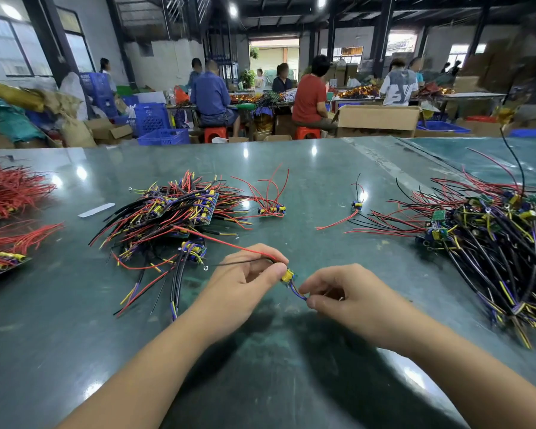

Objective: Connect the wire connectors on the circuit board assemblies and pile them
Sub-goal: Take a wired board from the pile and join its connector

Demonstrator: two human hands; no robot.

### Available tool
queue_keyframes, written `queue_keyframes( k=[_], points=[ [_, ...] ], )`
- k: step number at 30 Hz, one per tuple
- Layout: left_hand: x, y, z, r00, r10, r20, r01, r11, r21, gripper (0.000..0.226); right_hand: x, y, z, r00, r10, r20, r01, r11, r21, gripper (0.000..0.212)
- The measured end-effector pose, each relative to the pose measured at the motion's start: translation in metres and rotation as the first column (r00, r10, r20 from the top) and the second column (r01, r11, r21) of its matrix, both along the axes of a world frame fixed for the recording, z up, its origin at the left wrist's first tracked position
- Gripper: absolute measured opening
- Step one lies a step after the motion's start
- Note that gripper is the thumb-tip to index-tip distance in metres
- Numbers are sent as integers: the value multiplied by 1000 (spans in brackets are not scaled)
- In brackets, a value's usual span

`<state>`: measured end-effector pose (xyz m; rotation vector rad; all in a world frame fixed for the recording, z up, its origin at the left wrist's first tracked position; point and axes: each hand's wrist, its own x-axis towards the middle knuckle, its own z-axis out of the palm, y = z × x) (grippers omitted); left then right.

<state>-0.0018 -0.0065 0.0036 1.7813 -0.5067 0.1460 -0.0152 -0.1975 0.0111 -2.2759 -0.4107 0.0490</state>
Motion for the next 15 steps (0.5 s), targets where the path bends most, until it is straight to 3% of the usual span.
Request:
queue_keyframes(
  k=[4, 10, 15],
  points=[
    [-1, -2, 0, 999, 5, 34, -5, 1000, 11, 9, 1, -2, -1, 993, -106, -42, 109, 990, 85, 14],
    [-1, -6, 1, 981, 8, -195, -63, 958, -280, 8, 2, 2, 2, 987, -158, 18, 153, 974, 167, 14],
    [-3, -7, 3, 977, -56, -206, -18, 940, -341, 8, -2, 5, 5, 986, -145, -77, 161, 945, 284, 15]
  ],
)
